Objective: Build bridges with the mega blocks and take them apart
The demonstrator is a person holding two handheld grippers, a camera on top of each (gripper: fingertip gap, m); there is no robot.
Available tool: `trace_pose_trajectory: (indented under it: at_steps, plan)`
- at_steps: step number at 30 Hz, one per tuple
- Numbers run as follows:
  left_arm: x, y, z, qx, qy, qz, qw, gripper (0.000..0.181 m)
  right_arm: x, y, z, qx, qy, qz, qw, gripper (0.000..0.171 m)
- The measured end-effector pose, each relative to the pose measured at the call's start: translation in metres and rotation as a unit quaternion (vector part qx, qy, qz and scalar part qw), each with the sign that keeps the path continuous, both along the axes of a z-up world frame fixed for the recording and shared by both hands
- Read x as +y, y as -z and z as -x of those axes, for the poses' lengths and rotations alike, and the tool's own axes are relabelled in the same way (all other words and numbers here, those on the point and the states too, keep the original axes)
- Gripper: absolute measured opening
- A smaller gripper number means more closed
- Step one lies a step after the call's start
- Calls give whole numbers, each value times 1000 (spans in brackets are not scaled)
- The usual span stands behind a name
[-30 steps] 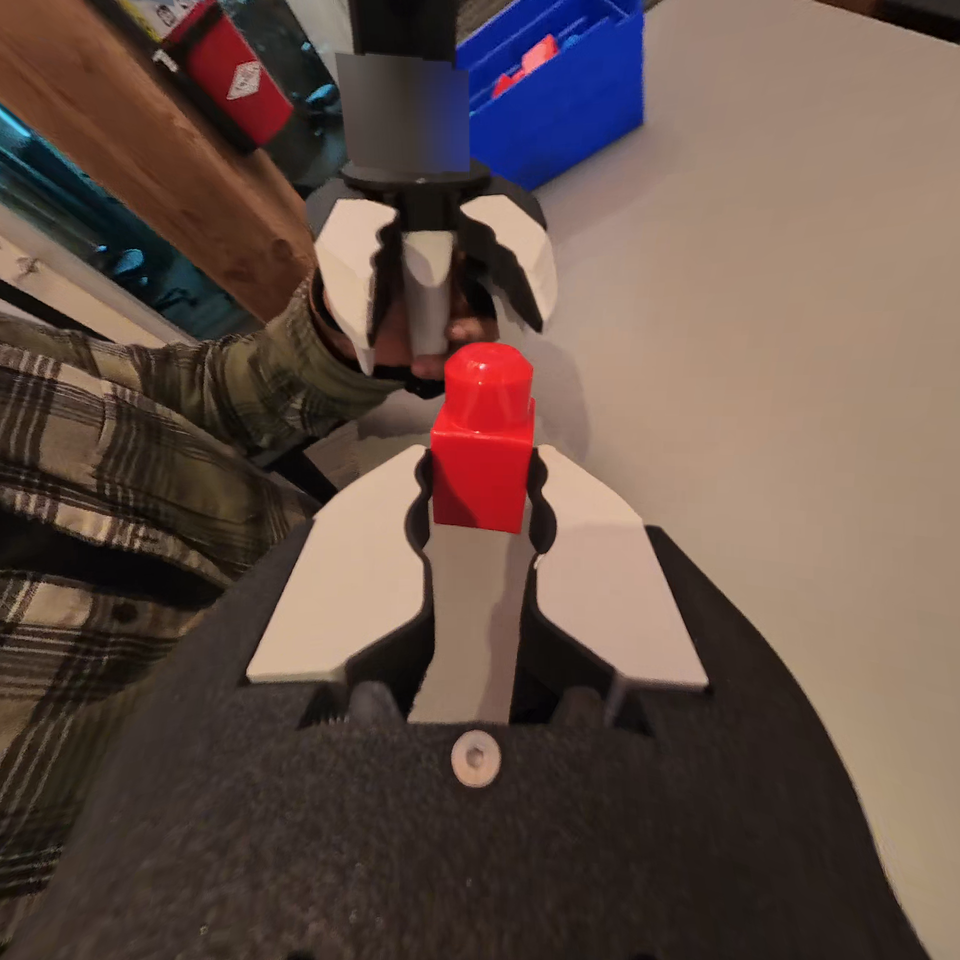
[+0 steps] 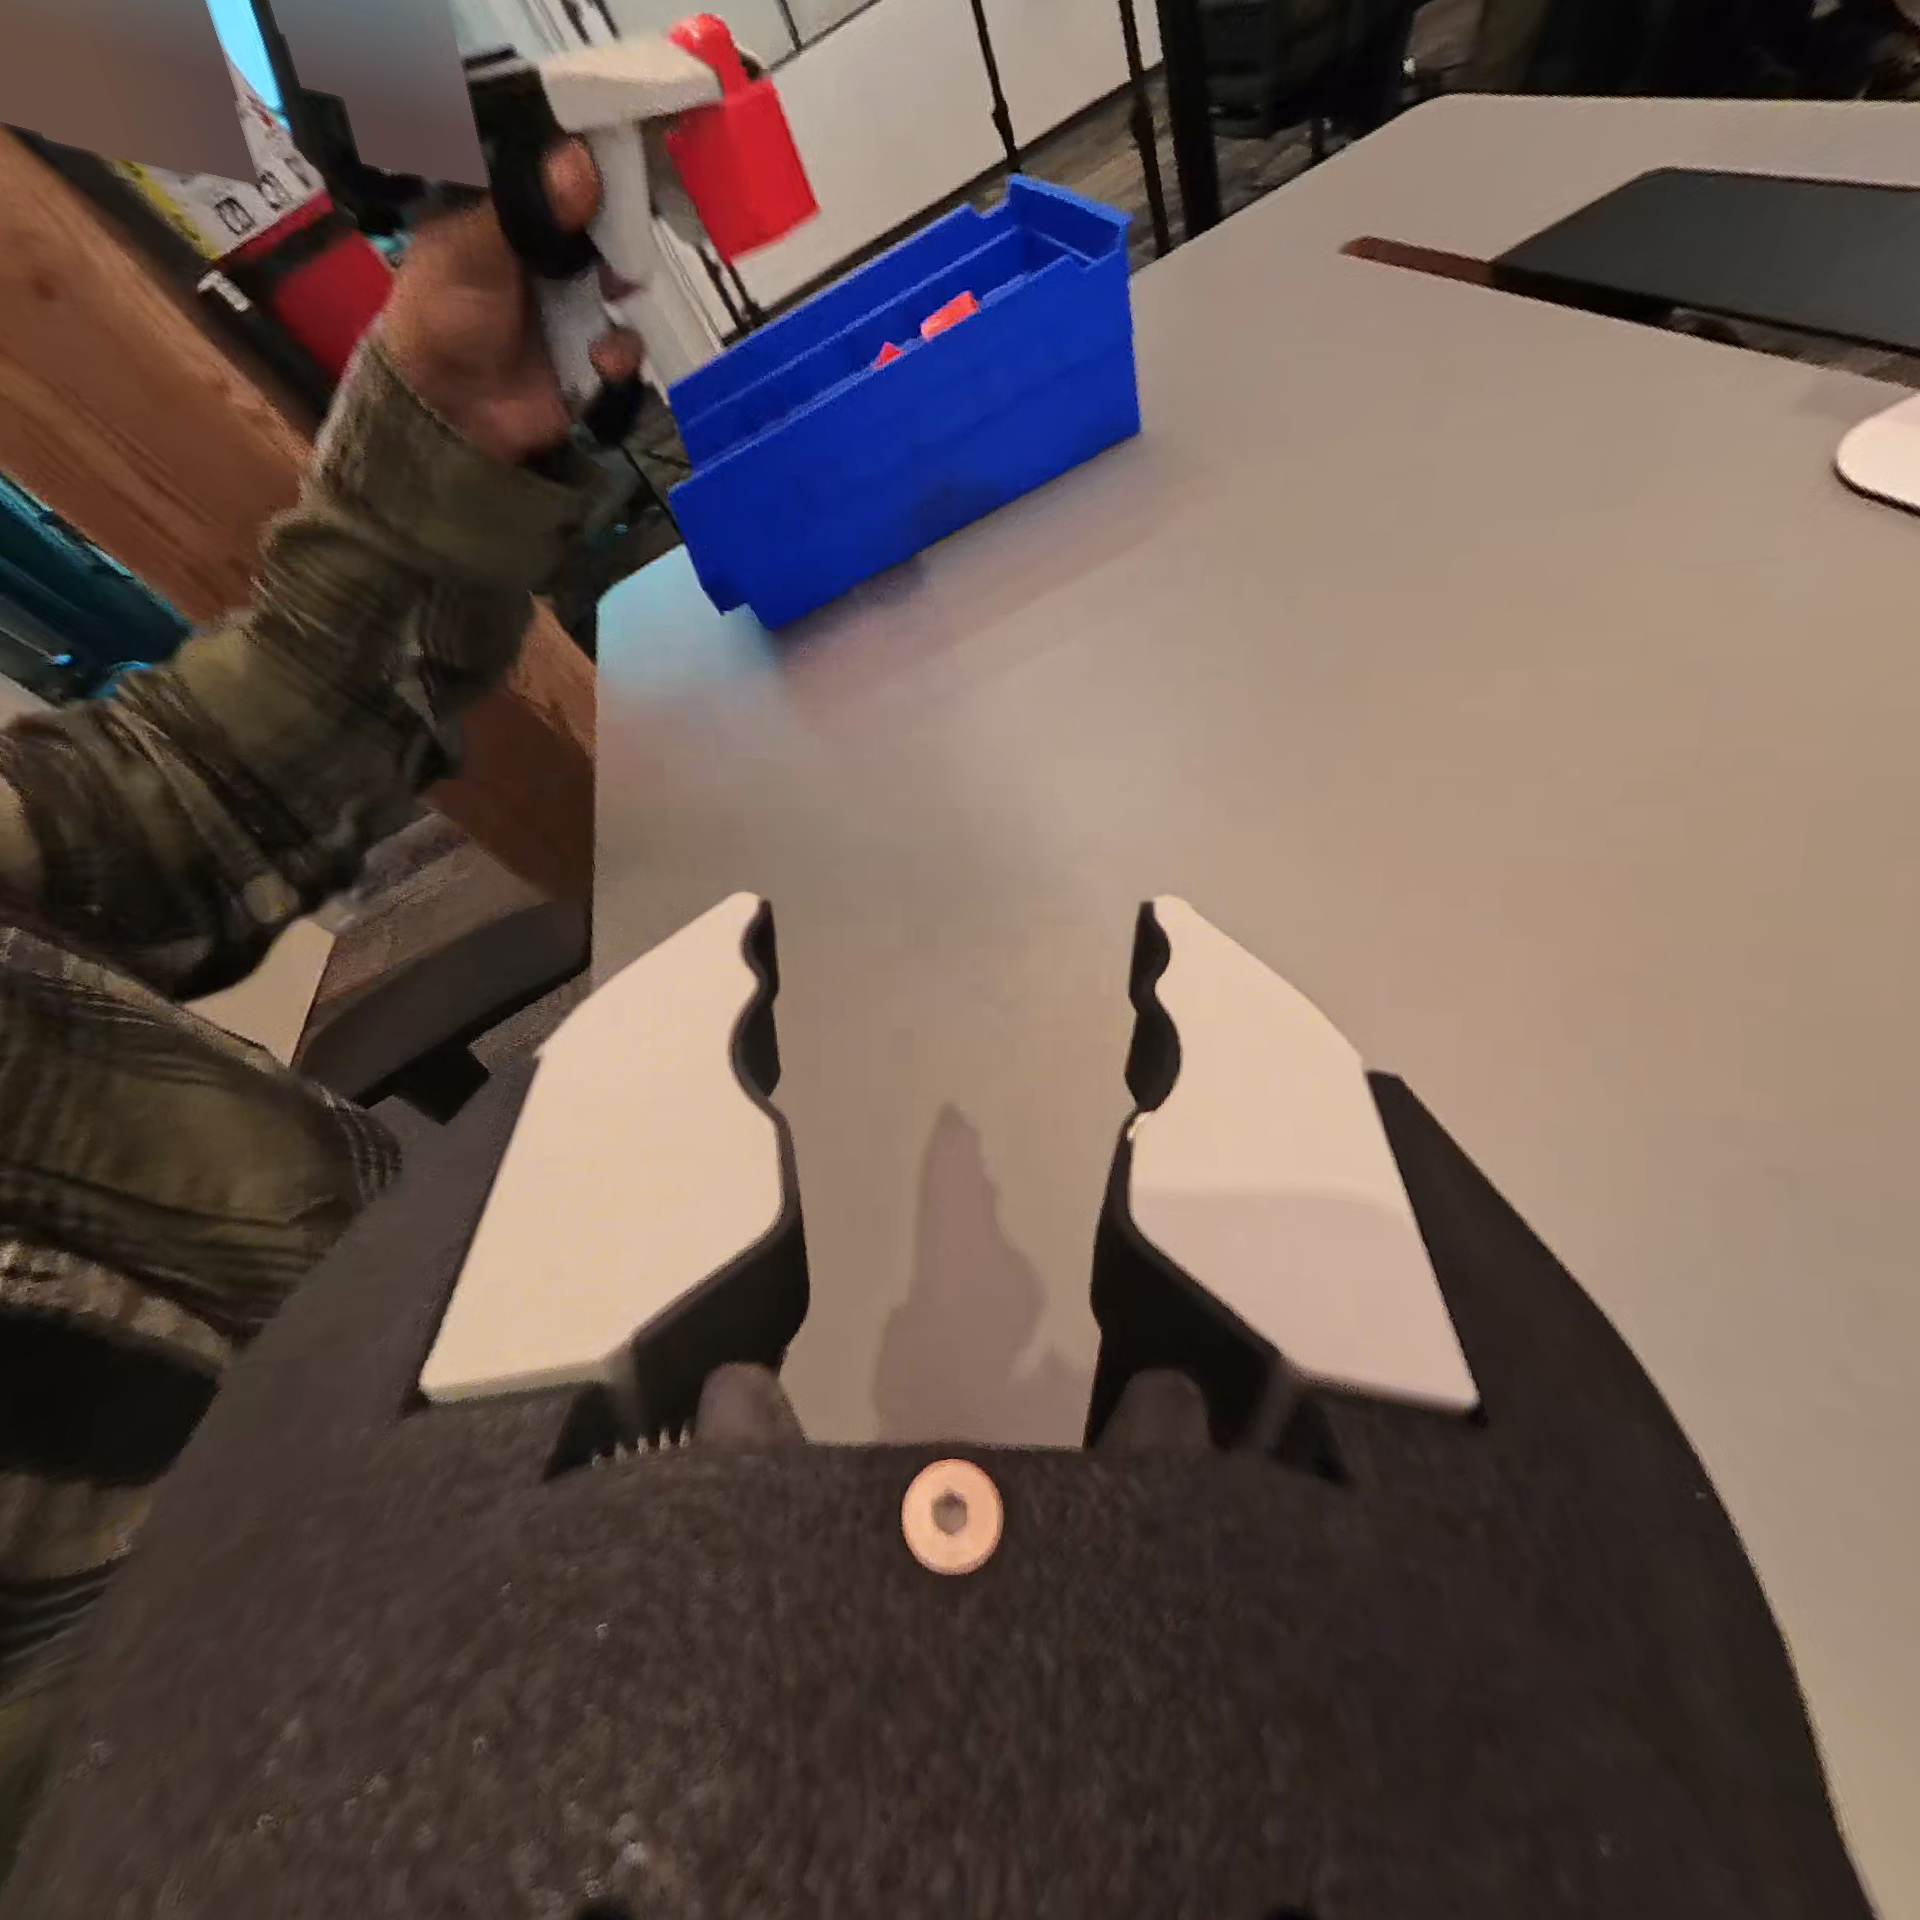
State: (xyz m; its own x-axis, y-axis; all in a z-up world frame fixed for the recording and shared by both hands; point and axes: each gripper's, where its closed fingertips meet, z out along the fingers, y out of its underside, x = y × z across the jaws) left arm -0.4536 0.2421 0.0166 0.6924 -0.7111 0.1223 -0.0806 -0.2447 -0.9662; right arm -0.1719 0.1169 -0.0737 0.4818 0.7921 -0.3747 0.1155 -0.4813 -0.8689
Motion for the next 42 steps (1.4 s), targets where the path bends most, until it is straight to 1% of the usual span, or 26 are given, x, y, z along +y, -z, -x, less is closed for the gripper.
trace_pose_trajectory:
  at_steps: [3, 5, 8, 11, 14, 16, 20, 21, 23, 26, 28, 30, 32, 34, 36, 38, 40, 42]
  plan:
    - [36, 16, 96, 54, -121, 28, 991, 30, 4, 7, -4, -18, 16, 6, 1000, 69]
    - [45, 38, 144, 67, -170, 75, 980, 30, 2, 7, -3, -23, 11, 5, 1000, 68]
    - [44, 67, 192, 80, -221, 127, 964, 30, -2, 6, -2, -28, 5, 3, 1000, 65]
    - [37, 92, 228, 121, -267, 166, 942, 30, -2, 7, -3, -29, 4, 4, 1000, 62]
    - [32, 109, 249, 139, -298, 183, 927, 30, -2, 8, -2, -21, -1, 11, 1000, 61]
    - [31, 115, 257, 131, -310, 187, 923, 30, -2, 10, -1, -21, -4, 14, 1000, 61]
    - [28, 130, 258, 130, -309, 203, 920, 31, -2, 12, -2, -24, -4, 17, 1000, 64]
    - [29, 129, 258, 127, -311, 201, 920, 32, -2, 12, -3, -24, -2, 17, 1000, 65]
    - [30, 124, 261, 118, -322, 191, 920, 41, -1, 11, -5, -24, 4, 16, 1000, 67]
    - [32, 107, 258, 106, -325, 174, 924, 53, 0, 10, -8, -24, 10, 13, 1000, 69]
    - [34, 81, 241, 82, -304, 143, 938, 56, 1, 8, -11, -23, 17, 8, 1000, 69]
    - [33, 51, 205, 55, -258, 103, 959, 59, 2, 4, -12, -20, 25, 2, 999, 69]
    - [26, 24, 155, 41, -196, 67, 977, 63, 3, 0, -14, -18, 31, -5, 999, 69]
    - [11, 8, 95, 36, -120, 40, 991, 64, 3, -6, -18, -22, 42, -10, 999, 70]
    - [-11, 1, 32, 32, -37, 20, 999, 66, 0, -13, -28, -32, 63, -20, 997, 71]
    - [-39, 2, -29, 28, 48, 11, 998, 66, -6, -19, -48, -49, 87, -21, 995, 72]
    - [-69, 10, -82, 25, 128, 12, 991, 66, -15, -27, -78, -65, 115, -19, 991, 72]
    - [-97, 20, -124, 16, 195, 15, 981, 66, -24, -34, -116, -83, 147, -12, 985, 72]
